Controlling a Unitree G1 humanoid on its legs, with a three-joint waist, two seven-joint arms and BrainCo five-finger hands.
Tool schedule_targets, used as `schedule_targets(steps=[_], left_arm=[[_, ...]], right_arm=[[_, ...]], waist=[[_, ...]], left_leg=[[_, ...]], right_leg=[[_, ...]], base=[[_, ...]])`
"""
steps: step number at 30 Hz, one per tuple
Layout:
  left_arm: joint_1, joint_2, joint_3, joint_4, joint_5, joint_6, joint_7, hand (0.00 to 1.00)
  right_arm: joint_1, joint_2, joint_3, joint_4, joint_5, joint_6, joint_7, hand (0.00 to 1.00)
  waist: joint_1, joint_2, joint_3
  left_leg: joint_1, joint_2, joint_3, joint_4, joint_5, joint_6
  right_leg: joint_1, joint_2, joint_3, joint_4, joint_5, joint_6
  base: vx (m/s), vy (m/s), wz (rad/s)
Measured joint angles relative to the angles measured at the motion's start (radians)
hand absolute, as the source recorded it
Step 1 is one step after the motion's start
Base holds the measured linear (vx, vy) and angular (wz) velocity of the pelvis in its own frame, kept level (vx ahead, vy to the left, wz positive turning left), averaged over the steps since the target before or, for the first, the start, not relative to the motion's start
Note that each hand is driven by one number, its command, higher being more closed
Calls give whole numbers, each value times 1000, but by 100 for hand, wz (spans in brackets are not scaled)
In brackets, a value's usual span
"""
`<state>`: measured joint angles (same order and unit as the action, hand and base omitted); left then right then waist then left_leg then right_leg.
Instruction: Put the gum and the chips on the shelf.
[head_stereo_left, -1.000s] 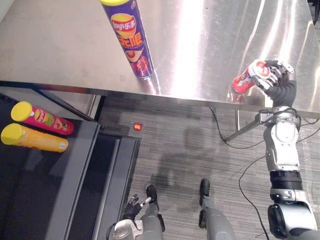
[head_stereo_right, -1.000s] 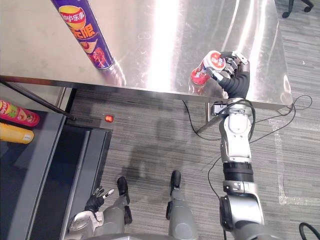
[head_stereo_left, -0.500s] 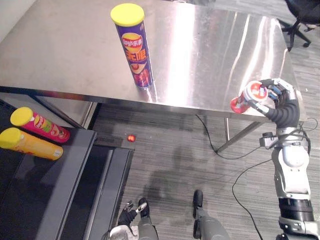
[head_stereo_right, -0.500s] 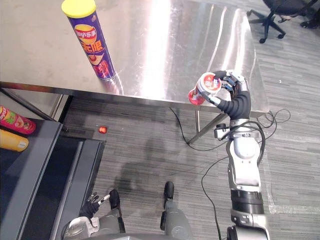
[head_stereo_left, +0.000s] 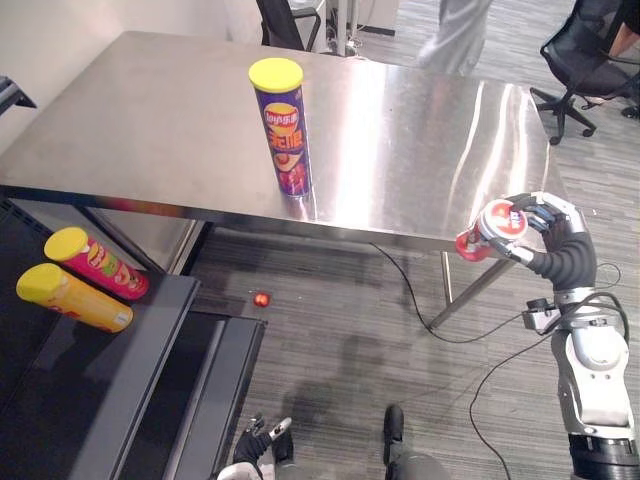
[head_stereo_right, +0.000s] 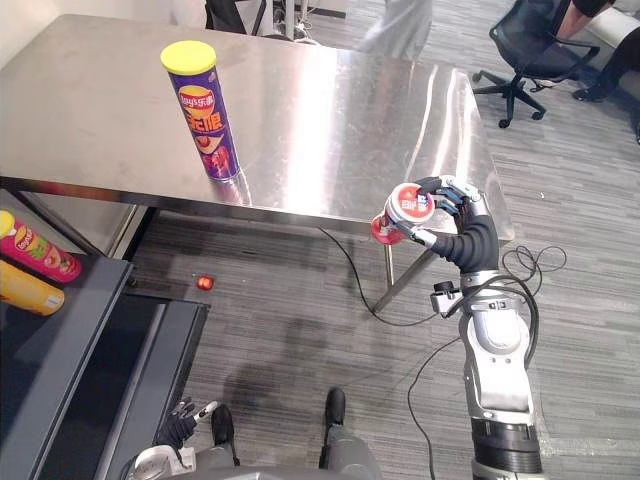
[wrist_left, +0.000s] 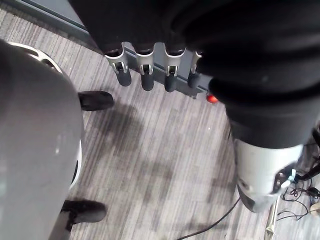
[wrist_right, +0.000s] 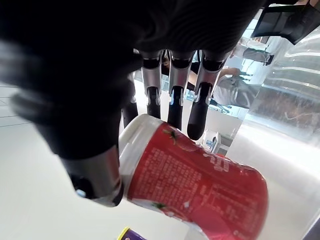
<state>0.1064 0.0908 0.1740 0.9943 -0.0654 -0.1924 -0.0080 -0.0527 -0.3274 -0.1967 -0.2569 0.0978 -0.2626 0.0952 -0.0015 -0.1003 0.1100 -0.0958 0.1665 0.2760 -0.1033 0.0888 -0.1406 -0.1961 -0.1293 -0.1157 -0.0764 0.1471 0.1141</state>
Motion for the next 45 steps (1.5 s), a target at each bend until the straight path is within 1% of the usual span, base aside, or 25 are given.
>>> schedule_targets(steps=[6, 7, 11, 13, 16, 17, 18, 19, 20, 21, 22, 23, 24, 25, 26, 27, 28, 29, 30, 32, 33, 34, 37, 41, 45], left_arm=[[13, -3, 22, 0, 1, 1, 0, 0], [13, -4, 22, 0, 0, 3, 0, 0], [21, -1, 20, 1, -12, 9, 0, 0], [21, -2, 22, 1, -49, 14, -2, 0], [15, -11, 32, -3, -90, 20, -6, 0], [15, -22, 31, -11, -90, 21, -6, 0], [14, -23, 33, -21, -91, 20, -6, 0], [12, -19, 36, -19, -89, 22, -3, 0], [8, -6, 36, -9, -88, 28, 0, 0], [5, -4, 44, -5, -88, 29, 1, 0], [16, -13, 70, -8, -89, 29, 1, 0], [32, -24, 65, -24, -87, 30, 0, 0], [35, -23, 68, -32, -87, 30, -2, 0], [39, -18, 84, -40, -87, 30, -5, 0], [50, -12, 92, -27, -86, 47, -8, 0], [61, -13, 97, -27, -86, 49, -12, 0], [72, -17, 105, -26, -85, 49, -20, 0], [69, -19, 107, -20, -83, 49, -24, 0], [64, -19, 107, -11, -80, 50, -28, 0], [56, -23, 107, 3, -70, 50, -38, 0], [54, -28, 107, 3, -68, 50, -39, 0], [46, -24, 108, 7, -65, 50, -37, 0], [43, -8, 107, 28, -27, 51, -35, 0], [44, 7, 108, 31, -26, 51, -30, 0], [44, 21, 110, 30, -29, 50, -27, 0]], right_arm=[[49, 58, -3, -6, 0, -4, 3, 100], [57, 65, -2, -6, 0, -4, 3, 100], [69, 74, 41, 1, 1, -4, 2, 100], [68, 75, 78, 4, 2, -4, 3, 100], [33, 75, 120, 32, 23, -3, -4, 100], [15, 68, 118, 34, 23, -3, -12, 100], [9, 63, 117, 34, 23, -3, -17, 100], [1, 57, 116, 34, 22, -2, -20, 100], [-6, 54, 102, 34, 21, -2, -21, 100], [-10, 57, 84, 35, 21, -3, -21, 100], [-32, 50, 45, 37, 20, 0, -27, 100], [-41, 34, 11, 34, 20, -5, -46, 100], [-40, 30, -5, 36, 19, -5, -55, 100], [-40, 42, -29, 37, 17, -1, -61, 100], [-37, 70, -37, 31, 18, -2, -64, 100], [-29, 78, -37, 29, 18, -2, -64, 100], [-9, 83, -43, 28, 18, -1, -63, 100], [15, 84, -57, 28, 18, 2, -62, 100], [22, 86, -66, 28, 18, 3, -61, 100], [26, 101, -93, 28, 18, 4, -64, 100], [30, 107, -112, 28, 18, 4, -64, 100], [36, 117, -122, 28, 18, 5, -68, 100], [43, 145, -115, 15, 17, 5, -68, 100], [35, 150, -98, -2, -4, 8, -73, 100], [35, 150, -67, 1, -11, 11, -89, 100]], waist=[[-1, -1, -21], [-1, 1, -21], [2, -2, -16], [7, 4, -9], [12, 41, 11], [20, 72, 19], [30, 83, 26], [45, 98, 34], [47, 93, 36], [48, 81, 40], [57, 100, 45], [37, 134, 53], [32, 134, 54], [44, 126, 57], [39, 113, 59], [33, 111, 59], [26, 112, 59], [25, 115, 57], [23, 118, 55], [3, 123, 52], [-7, 138, 42], [-7, 127, 43], [-4, 99, 38], [0, 90, 38], [5, 88, 39]], left_leg=[[16, 1, -1, 0, -4, -5], [24, 2, -3, 0, -6, -5], [66, -16, -38, 8, -12, -5], [58, -19, -87, 21, -10, -5], [-46, -8, -245, 74, 3, -16], [-102, 3, -320, 65, 16, -28], [-114, 11, -317, 48, 5, -25], [-115, 31, -271, 13, -24, 9], [-136, 45, -145, 12, -135, 152], [-149, 46, -61, 41, -137, 190], [-180, 61, 125, 219, -18, 308], [-188, 64, 227, 234, 143, 273], [-181, 44, 226, 172, 218, 226], [-174, 42, 264, 195, 169, 250], [-165, 55, 329, 356, 13, 243], [-144, 54, 345, 401, -32, 224], [-100, 52, 352, 418, -94, 156], [-53, 52, 345, 387, -121, 116], [-34, 52, 345, 365, -126, 107], [4, 53, 351, 276, -127, 87], [24, 50, 351, 194, -109, 59], [32, 29, 342, 125, -89, 52], [27, -8, 319, 96, -70, 70], [26, -39, 323, 101, -83, 97], [29, -42, 344, 101, -91, 105]], right_leg=[[10, -1, -1, 19, -19, -4], [5, -3, -2, 46, -35, -4], [-43, -45, -19, 292, -170, 2], [-32, -60, -63, 328, -198, -2], [-3, -67, -214, 325, -214, -18], [-7, -64, -305, 344, -228, -29], [-8, -63, -333, 352, -234, -40], [2, -56, -378, 346, -237, -47], [28, -65, -441, 313, -238, -50], [28, -91, -478, 309, -250, -68], [28, -125, -536, 373, -280, -85], [47, -137, -571, 413, -313, -65], [57, -152, -609, 399, -324, -77], [72, -159, -668, 379, -324, -93], [82, -172, -705, 376, -325, -100], [89, -177, -720, 373, -323, -101], [99, -180, -754, 372, -319, -97], [104, -179, -787, 375, -319, -97], [105, -179, -806, 375, -319, -97], [105, -179, -864, 376, -314, -95], [104, -176, -898, 379, -307, -94], [99, -183, -922, 381, -295, -95], [103, -205, -943, 373, -259, -86], [98, -232, -926, 371, -221, -83], [93, -211, -896, 325, -190, -82]], base=[[0, 0, 0], [22, 4, 4], [23, -1, 27], [-3, -53, 81], [-47, -70, 133], [-87, -101, 161], [-91, -136, 150], [-83, -182, 141], [-92, -177, 154], [-51, -174, 172], [-57, -109, 182], [-75, -89, 187], [-118, -33, 166], [-102, -102, 117], [-46, -144, 93], [-30, -188, 91], [-62, -105, 85], [-85, -60, 83], [-102, 6, 87], [-87, 55, 81], [-96, 123, 73], [-100, 131, 64], [-63, 142, 35], [-47, 162, 4], [-63, 60, -19]])
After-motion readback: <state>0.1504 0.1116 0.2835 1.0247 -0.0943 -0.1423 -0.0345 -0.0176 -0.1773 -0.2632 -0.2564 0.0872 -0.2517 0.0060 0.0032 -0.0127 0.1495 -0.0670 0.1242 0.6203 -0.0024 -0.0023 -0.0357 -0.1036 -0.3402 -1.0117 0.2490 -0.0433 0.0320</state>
